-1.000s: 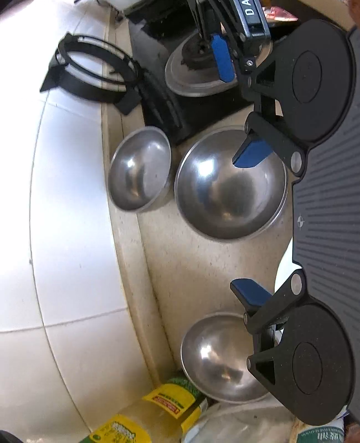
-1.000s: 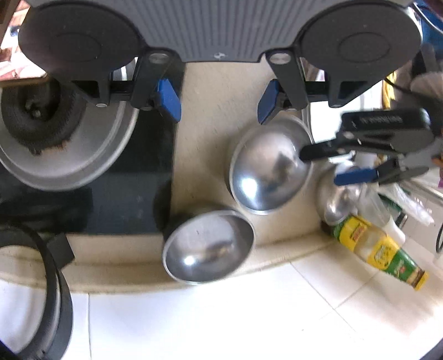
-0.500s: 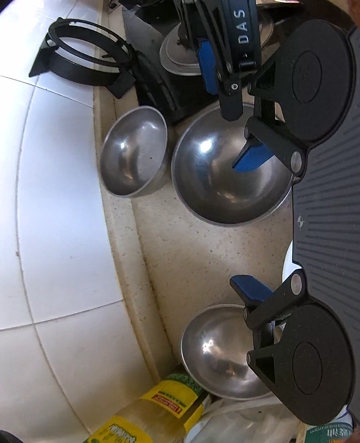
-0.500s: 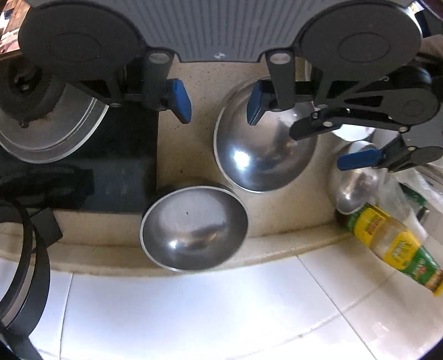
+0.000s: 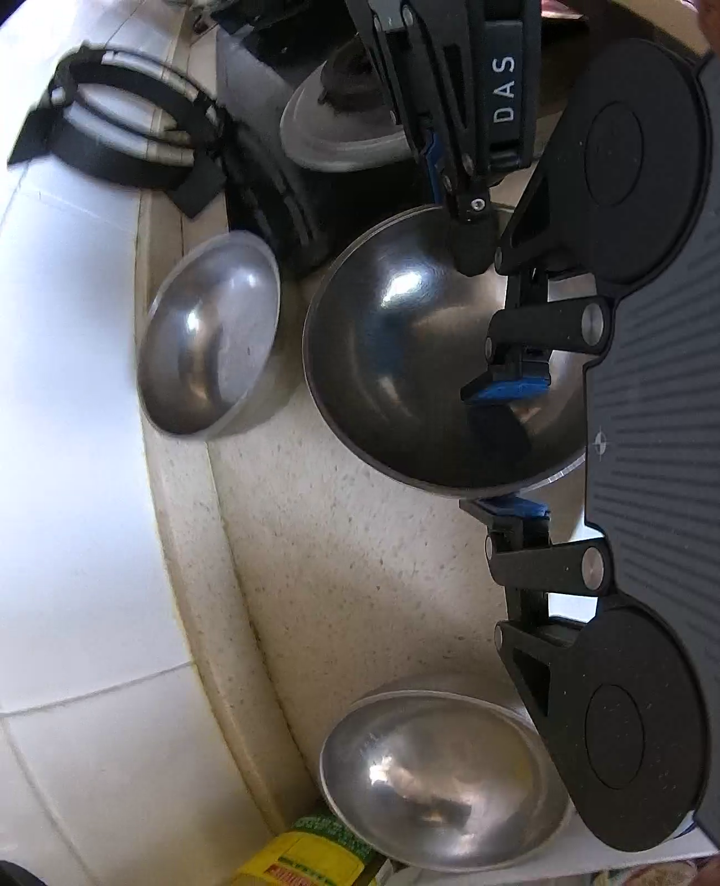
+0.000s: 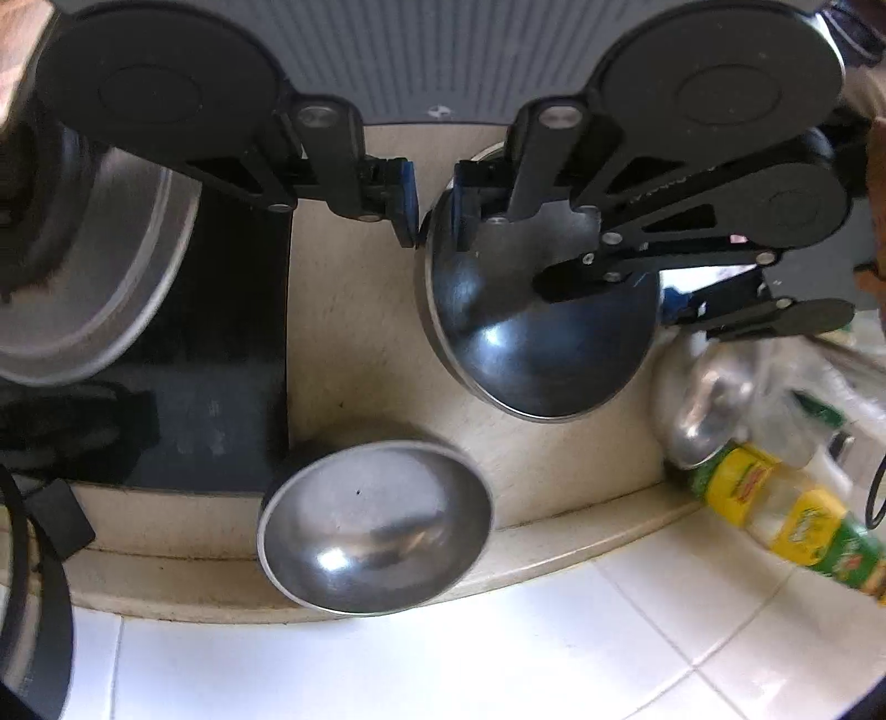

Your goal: Organize plates and bowls

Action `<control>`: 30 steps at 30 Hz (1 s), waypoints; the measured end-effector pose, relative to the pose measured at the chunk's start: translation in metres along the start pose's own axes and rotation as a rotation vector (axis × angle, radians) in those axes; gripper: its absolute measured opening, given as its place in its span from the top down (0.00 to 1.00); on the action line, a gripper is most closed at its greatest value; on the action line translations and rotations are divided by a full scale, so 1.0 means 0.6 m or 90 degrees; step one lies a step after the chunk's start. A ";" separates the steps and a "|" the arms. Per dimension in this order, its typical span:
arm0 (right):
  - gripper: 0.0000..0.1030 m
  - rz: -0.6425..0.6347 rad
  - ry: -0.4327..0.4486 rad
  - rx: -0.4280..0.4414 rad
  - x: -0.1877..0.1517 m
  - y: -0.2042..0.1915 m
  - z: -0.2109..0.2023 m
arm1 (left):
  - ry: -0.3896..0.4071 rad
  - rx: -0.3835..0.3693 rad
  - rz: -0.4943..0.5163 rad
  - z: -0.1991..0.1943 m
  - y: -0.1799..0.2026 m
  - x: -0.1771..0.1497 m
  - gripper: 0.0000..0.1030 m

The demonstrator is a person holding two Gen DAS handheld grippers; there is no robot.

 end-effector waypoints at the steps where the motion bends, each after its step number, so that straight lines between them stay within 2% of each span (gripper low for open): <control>1: 0.66 -0.007 -0.002 0.002 -0.006 -0.004 -0.010 | 0.006 -0.004 0.011 -0.011 0.008 -0.001 0.55; 4: 0.66 -0.014 -0.015 -0.011 -0.022 -0.003 -0.030 | 0.014 -0.012 0.039 -0.032 0.035 -0.004 0.53; 9: 0.66 0.003 -0.035 0.013 -0.050 0.003 -0.049 | -0.001 -0.032 0.058 -0.051 0.052 -0.027 0.53; 17: 0.65 0.023 -0.064 0.012 -0.072 0.011 -0.006 | -0.036 -0.026 0.039 -0.019 0.040 -0.042 0.54; 19: 0.62 0.017 -0.053 0.008 -0.066 0.013 -0.006 | -0.018 0.003 0.046 -0.022 0.035 -0.041 0.51; 21: 0.62 0.011 -0.034 -0.007 -0.057 0.015 -0.013 | 0.003 0.020 0.052 -0.031 0.030 -0.039 0.38; 22: 0.62 0.003 -0.029 -0.009 -0.056 0.014 -0.017 | 0.015 0.026 0.050 -0.038 0.028 -0.037 0.35; 30: 0.58 -0.026 0.021 -0.041 -0.053 0.011 -0.063 | 0.085 0.075 0.040 -0.094 0.012 -0.030 0.25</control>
Point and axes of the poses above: each gripper's, at about its wrist camera, not at the fingertips, and z roughly the way its jaws point, y to its right, x to its top, the point moved 7 cm from there along z, roughly the way its jaws point, and after that the axes turned 1 degree about x, right-handed, at the moved point
